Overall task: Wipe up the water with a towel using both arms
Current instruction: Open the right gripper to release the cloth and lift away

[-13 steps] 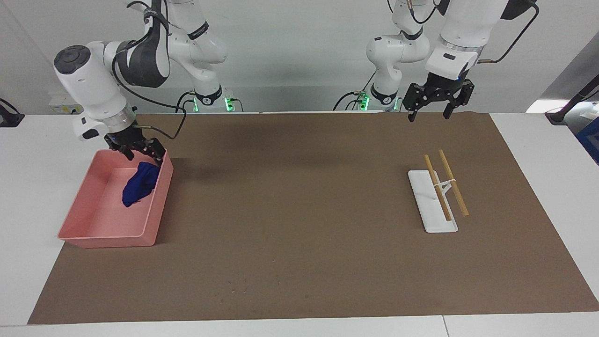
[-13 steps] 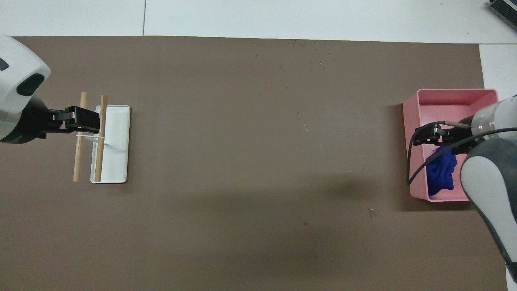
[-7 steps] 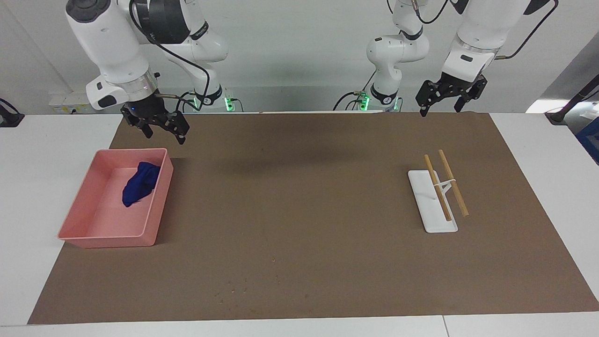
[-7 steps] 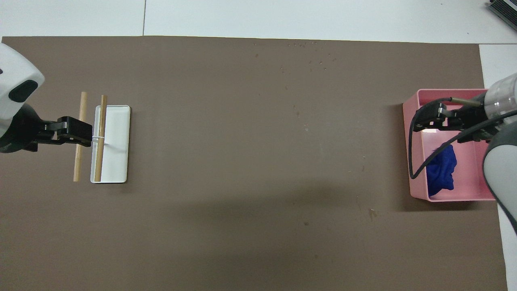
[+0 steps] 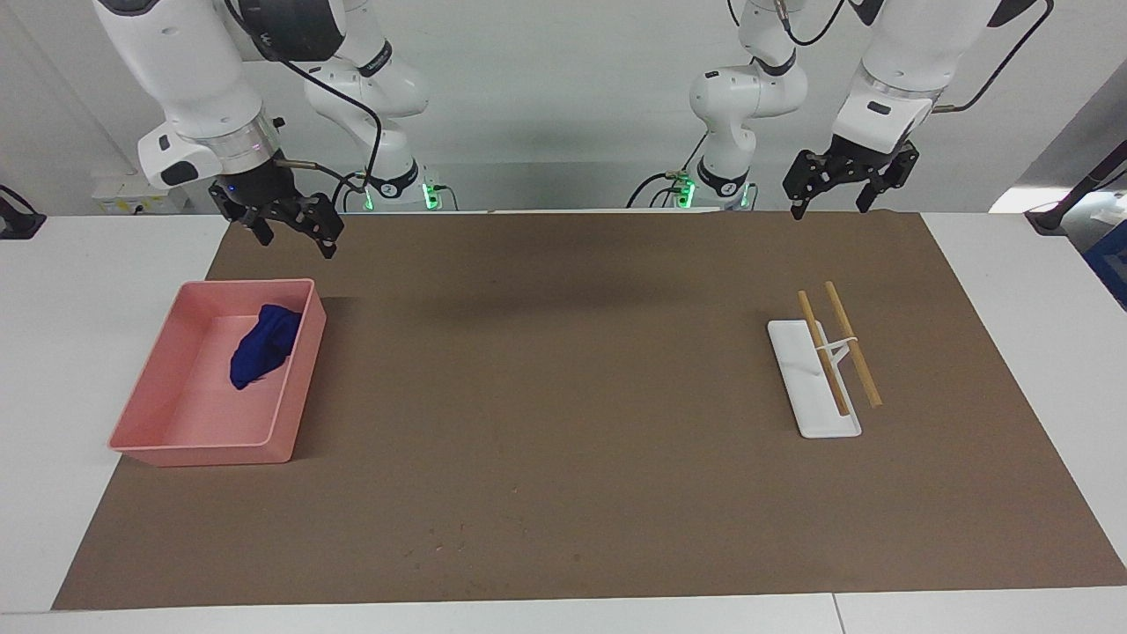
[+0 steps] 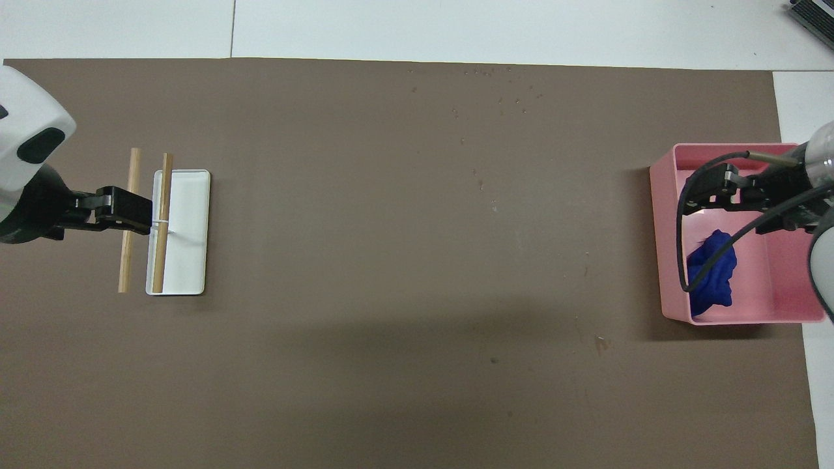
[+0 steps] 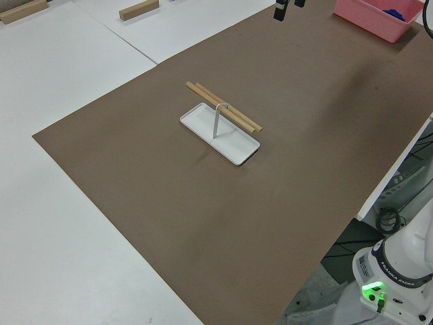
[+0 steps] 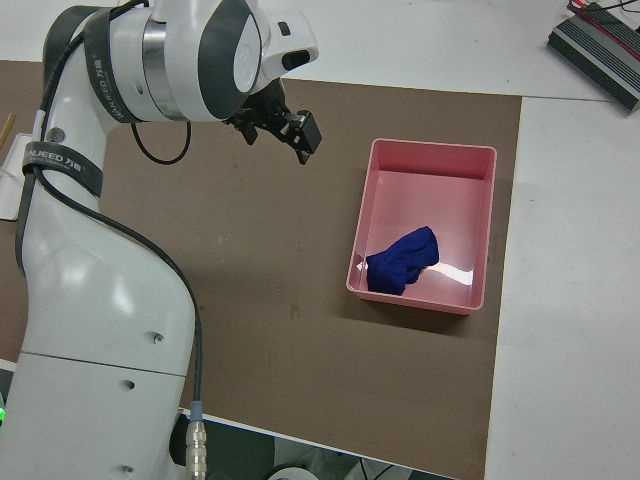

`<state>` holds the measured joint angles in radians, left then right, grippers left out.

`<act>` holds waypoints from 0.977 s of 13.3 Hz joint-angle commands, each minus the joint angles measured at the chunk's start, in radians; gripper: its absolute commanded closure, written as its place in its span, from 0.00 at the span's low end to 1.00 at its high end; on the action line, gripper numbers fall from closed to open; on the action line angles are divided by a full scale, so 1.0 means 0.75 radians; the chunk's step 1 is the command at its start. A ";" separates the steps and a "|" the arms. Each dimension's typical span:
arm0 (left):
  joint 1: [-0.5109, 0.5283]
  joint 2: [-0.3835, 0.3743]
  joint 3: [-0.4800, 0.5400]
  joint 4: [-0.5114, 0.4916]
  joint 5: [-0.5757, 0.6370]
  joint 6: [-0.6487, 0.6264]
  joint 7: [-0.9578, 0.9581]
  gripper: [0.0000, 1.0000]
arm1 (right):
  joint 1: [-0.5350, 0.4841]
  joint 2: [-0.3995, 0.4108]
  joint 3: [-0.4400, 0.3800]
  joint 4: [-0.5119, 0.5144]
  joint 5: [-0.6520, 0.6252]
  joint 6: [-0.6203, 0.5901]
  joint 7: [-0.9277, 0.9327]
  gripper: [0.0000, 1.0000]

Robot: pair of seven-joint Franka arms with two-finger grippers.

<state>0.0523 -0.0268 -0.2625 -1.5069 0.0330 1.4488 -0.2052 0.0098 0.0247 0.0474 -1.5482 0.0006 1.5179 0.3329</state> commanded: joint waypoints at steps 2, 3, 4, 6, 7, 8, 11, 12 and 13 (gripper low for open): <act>0.006 0.003 0.006 0.011 0.015 -0.007 0.036 0.00 | -0.005 -0.043 0.002 -0.061 -0.044 0.036 -0.043 0.01; 0.008 0.001 0.008 0.009 0.015 -0.001 0.036 0.00 | -0.011 -0.047 0.002 -0.067 -0.040 0.042 -0.063 0.01; 0.010 0.003 0.008 0.009 0.015 0.019 0.032 0.00 | -0.011 -0.045 0.002 -0.065 -0.042 0.046 -0.055 0.01; 0.010 0.001 0.008 0.001 0.013 0.060 0.024 0.00 | -0.011 -0.043 0.002 -0.063 -0.044 0.048 -0.063 0.01; 0.008 0.001 0.008 -0.005 0.011 0.062 0.024 0.00 | -0.011 -0.045 0.002 -0.063 -0.044 0.048 -0.069 0.01; 0.008 0.001 0.008 -0.010 0.011 0.064 0.022 0.00 | 0.003 -0.053 0.002 -0.073 -0.050 0.048 -0.070 0.02; 0.008 -0.003 0.008 -0.020 0.009 0.066 0.022 0.00 | 0.007 -0.053 0.004 -0.077 -0.070 0.066 -0.067 0.01; 0.008 -0.003 0.008 -0.024 0.009 0.066 0.022 0.00 | 0.007 -0.053 0.004 -0.077 -0.070 0.071 -0.072 0.01; 0.008 -0.005 0.008 -0.024 0.009 0.066 0.022 0.00 | 0.005 -0.051 0.004 -0.075 -0.072 0.071 -0.076 0.01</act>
<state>0.0575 -0.0246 -0.2569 -1.5114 0.0330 1.4795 -0.1950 0.0141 0.0122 0.0502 -1.5697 -0.0284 1.5426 0.3033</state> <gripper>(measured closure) 0.000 0.013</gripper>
